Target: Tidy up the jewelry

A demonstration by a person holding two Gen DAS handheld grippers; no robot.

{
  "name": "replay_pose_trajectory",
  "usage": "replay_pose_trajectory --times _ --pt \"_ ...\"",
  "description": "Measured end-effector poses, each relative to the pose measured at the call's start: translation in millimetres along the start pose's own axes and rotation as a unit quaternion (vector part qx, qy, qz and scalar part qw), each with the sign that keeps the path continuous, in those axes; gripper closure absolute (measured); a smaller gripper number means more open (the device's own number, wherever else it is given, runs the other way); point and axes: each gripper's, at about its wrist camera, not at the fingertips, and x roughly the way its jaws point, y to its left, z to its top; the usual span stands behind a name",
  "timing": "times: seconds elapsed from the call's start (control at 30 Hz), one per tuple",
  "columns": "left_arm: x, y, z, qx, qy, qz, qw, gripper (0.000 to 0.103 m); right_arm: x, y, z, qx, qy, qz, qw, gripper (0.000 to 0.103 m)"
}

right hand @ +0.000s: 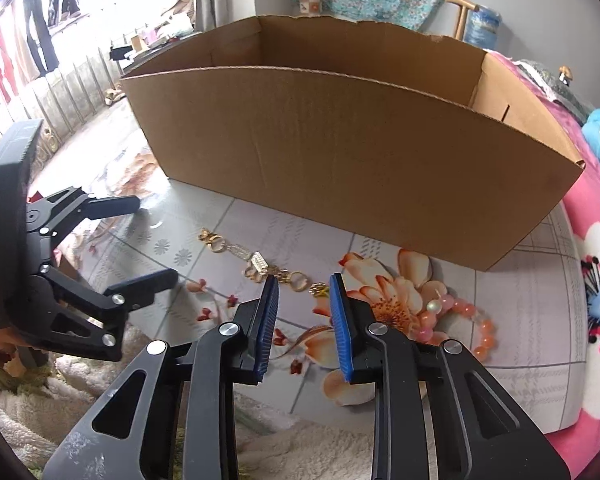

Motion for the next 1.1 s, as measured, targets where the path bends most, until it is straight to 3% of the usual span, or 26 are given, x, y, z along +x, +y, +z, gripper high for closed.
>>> replay_pose_trajectory --times 0.47,0.57,0.7,1.1 --pt "-5.9 8.3 0.7 -0.008 -0.018 -0.011 0.9997 0.055 27.2 1.7 3.4 -0.030 0.017 -0.012 0.999 0.089" --pt "-6.9 10.0 1.0 -0.012 -0.018 -0.014 0.9997 0.063 29.8 4.3 6.0 -0.032 0.020 -0.001 0.999 0.099" --pt "-9.8 13.5 -0.7 -0.021 -0.020 -0.022 0.9993 0.066 29.5 4.4 5.5 -0.025 0.021 0.011 0.999 0.101" --pt "-22.7 -3.7 0.5 -0.007 -0.037 -0.042 0.9984 0.068 3.9 -28.8 -2.6 0.078 -0.011 0.070 0.994 0.102"
